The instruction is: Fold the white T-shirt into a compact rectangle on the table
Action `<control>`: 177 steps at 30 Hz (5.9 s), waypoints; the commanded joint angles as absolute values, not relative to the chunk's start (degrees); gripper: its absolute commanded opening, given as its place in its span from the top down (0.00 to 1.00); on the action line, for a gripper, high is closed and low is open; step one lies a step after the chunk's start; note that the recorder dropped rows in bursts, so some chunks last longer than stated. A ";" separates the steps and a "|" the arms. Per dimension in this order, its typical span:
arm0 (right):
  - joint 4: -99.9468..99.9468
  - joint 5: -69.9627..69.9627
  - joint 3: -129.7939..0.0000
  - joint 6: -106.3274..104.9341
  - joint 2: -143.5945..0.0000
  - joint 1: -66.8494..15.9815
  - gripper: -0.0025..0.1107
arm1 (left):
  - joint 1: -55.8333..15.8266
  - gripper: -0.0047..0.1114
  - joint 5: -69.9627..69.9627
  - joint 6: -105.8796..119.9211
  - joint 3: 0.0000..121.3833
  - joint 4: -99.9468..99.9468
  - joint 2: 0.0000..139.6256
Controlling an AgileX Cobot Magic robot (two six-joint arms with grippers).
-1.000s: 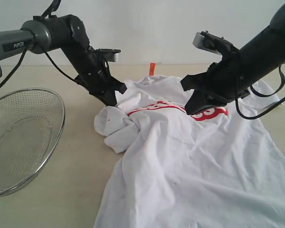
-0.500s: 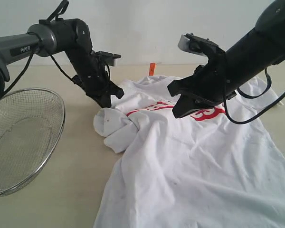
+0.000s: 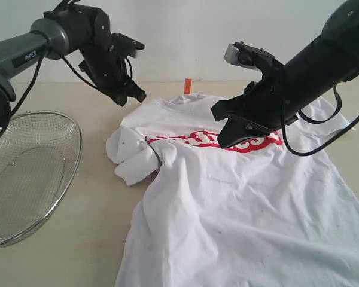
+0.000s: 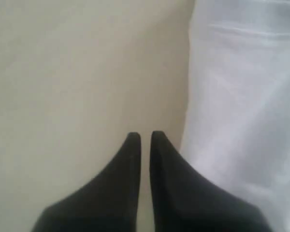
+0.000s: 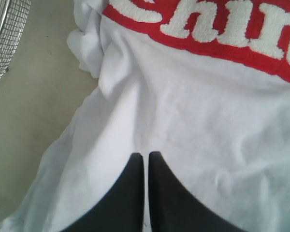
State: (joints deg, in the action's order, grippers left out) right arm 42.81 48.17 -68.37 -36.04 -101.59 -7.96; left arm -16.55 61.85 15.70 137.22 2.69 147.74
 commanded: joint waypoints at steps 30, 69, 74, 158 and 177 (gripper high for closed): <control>41.36 47.77 -68.66 -36.94 -101.25 -8.07 0.98 | -16.53 0.92 69.96 18.44 104.18 -14.31 125.49; 41.71 47.89 -68.66 -36.94 -101.25 -8.07 0.98 | -16.62 0.92 69.94 13.89 111.02 -4.52 138.05; 41.71 47.79 -68.66 -36.94 -101.25 -8.07 0.98 | -16.62 0.92 69.68 12.65 111.02 -0.84 138.05; 41.71 47.58 -68.66 -37.40 -101.25 -8.07 0.98 | -15.23 0.92 69.96 8.95 134.02 8.71 146.49; 41.71 46.49 -68.66 -37.81 -101.25 -8.07 0.98 | -15.81 0.92 69.96 15.45 137.34 -8.02 150.30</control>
